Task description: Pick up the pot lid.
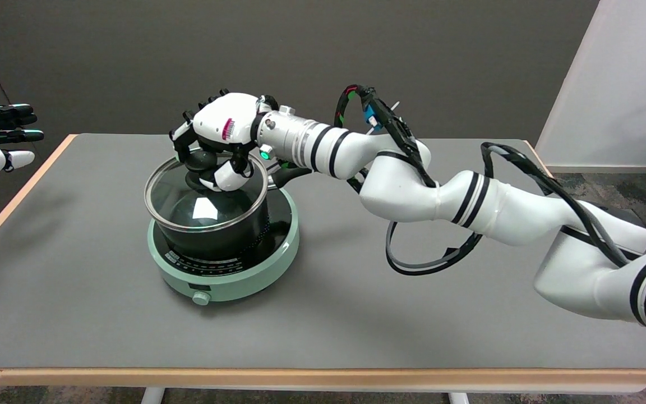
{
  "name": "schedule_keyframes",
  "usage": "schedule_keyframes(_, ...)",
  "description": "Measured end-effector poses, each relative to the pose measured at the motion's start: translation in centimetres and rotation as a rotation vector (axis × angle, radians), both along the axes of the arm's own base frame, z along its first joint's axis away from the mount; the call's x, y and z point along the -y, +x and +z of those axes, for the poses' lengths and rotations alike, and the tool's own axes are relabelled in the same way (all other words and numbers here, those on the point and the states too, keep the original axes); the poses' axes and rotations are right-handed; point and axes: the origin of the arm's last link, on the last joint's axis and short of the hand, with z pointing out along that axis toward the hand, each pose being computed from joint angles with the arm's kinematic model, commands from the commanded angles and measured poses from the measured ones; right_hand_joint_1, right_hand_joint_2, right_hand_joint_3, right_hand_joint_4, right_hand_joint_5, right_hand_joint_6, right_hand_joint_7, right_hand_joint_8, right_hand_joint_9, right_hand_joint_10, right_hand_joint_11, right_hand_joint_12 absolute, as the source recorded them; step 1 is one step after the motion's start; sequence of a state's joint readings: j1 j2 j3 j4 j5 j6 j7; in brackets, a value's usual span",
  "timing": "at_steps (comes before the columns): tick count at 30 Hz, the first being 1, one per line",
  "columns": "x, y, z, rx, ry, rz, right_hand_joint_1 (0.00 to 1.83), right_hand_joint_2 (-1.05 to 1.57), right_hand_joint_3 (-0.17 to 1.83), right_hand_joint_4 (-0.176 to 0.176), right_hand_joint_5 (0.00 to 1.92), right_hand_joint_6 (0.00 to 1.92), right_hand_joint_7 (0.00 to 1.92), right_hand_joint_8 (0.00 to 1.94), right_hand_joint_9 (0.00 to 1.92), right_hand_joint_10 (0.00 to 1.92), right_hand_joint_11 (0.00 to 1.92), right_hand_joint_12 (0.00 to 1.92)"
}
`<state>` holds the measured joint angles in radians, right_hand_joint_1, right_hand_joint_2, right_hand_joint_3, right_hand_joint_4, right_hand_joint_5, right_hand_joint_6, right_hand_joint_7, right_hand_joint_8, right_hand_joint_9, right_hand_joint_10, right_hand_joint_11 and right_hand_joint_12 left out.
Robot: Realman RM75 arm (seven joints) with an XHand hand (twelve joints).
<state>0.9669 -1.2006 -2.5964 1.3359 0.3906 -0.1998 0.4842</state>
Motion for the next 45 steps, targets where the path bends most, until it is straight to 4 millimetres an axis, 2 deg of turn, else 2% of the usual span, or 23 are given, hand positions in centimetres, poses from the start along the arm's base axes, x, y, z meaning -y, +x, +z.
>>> schedule_keyframes(6, 0.0, -0.1, 0.1, 0.001, 0.001, 0.001, 1.18, 0.97, 0.44, 0.034, 0.78, 1.36, 0.93, 1.2, 0.84, 1.2, 0.6, 0.92)
schedule_keyframes(9, 0.0, -0.1, 0.1, 0.003, 0.002, 0.003, 1.18, 0.96, 0.47, 0.017, 0.77, 1.35, 0.93, 1.25, 0.84, 1.3, 0.65, 0.92)
schedule_keyframes(24, -0.1, -0.2, 0.5, 0.008, 0.007, 0.016, 1.19, 0.94, 0.5, -0.009, 0.77, 1.34, 0.95, 1.26, 0.84, 1.41, 0.69, 1.0)
schedule_keyframes(25, -0.1, -0.2, 0.5, 0.008, 0.007, 0.017, 1.36, 0.81, 0.68, 0.163, 0.71, 1.23, 0.94, 1.28, 0.84, 1.4, 0.7, 0.99)
schedule_keyframes(26, -0.1, -0.1, 0.6, 0.008, 0.007, 0.019, 1.37, 0.79, 0.69, 0.176, 0.71, 1.22, 0.94, 1.28, 0.84, 1.41, 0.7, 0.99)
schedule_keyframes(45, 0.3, 1.3, 1.2, 0.01, 0.003, 0.058, 1.37, 0.79, 0.71, 0.176, 0.71, 1.24, 0.94, 1.28, 0.84, 1.44, 0.7, 1.01)
